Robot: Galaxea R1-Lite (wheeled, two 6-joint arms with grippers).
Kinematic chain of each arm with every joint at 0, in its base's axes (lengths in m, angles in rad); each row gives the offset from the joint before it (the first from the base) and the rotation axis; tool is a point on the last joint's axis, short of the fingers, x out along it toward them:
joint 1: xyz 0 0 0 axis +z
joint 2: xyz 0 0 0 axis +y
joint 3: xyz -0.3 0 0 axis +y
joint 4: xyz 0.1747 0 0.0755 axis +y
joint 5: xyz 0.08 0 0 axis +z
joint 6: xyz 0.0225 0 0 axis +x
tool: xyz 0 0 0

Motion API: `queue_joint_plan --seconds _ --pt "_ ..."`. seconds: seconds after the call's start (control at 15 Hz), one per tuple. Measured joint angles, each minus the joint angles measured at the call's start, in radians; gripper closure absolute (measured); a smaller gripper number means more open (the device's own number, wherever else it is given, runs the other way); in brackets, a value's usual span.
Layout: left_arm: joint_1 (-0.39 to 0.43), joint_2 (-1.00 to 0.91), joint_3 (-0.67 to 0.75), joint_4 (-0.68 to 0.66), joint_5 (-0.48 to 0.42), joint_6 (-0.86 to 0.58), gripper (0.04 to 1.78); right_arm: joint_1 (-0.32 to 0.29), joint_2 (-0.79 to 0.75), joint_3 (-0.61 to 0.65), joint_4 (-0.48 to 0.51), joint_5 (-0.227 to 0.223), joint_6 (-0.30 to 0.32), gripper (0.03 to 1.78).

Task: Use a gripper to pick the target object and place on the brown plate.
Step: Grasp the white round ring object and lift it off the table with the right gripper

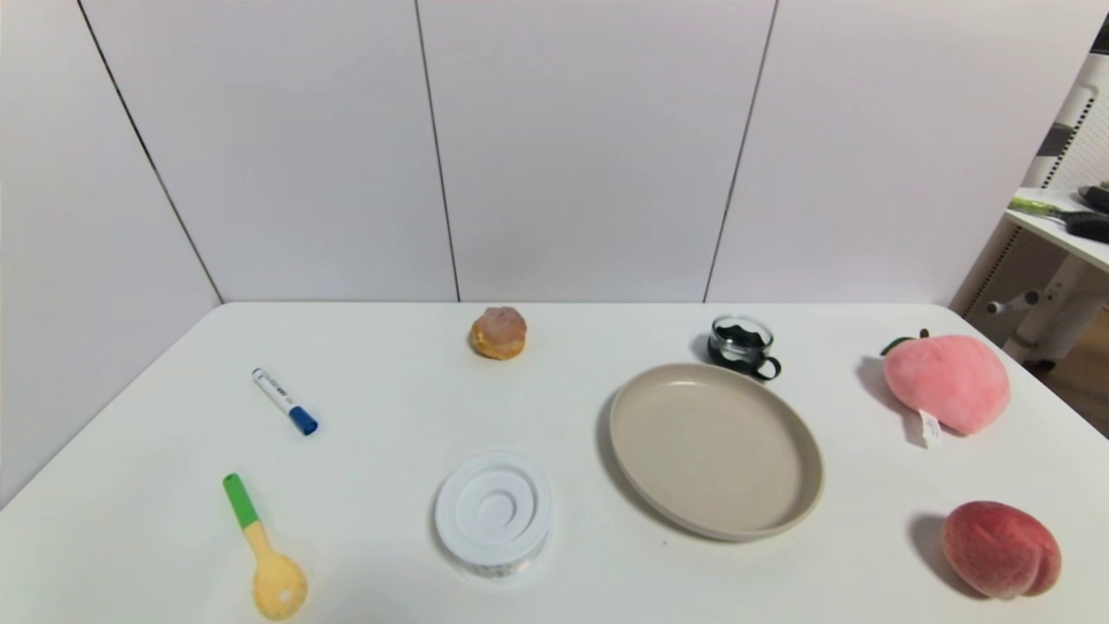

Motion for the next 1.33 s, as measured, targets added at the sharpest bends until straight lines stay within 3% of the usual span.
queue_joint_plan --seconds 0.33,0.6,0.87,1.07,1.2,1.33 --pt "0.0 0.0 0.0 0.0 0.0 0.0 0.13 0.0 0.007 -0.004 0.008 0.003 -0.011 0.11" --pt "0.0 0.0 0.0 0.0 0.0 0.0 0.13 -0.004 0.112 -0.15 0.007 0.018 -0.009 0.11" --pt "0.0 0.0 0.0 0.0 0.0 0.0 0.13 -0.008 0.375 -0.435 0.001 0.081 -0.027 0.11" --pt "0.0 0.0 0.0 0.0 0.0 0.0 0.13 0.01 0.608 -0.696 -0.003 0.182 -0.073 0.11" --pt "0.0 0.0 0.0 0.0 0.0 0.0 0.13 0.064 0.762 -0.882 -0.004 0.241 -0.091 0.11" --pt "0.0 0.0 0.0 0.0 -0.001 0.0 0.13 0.184 0.915 -1.053 -0.004 0.271 -0.099 0.11"
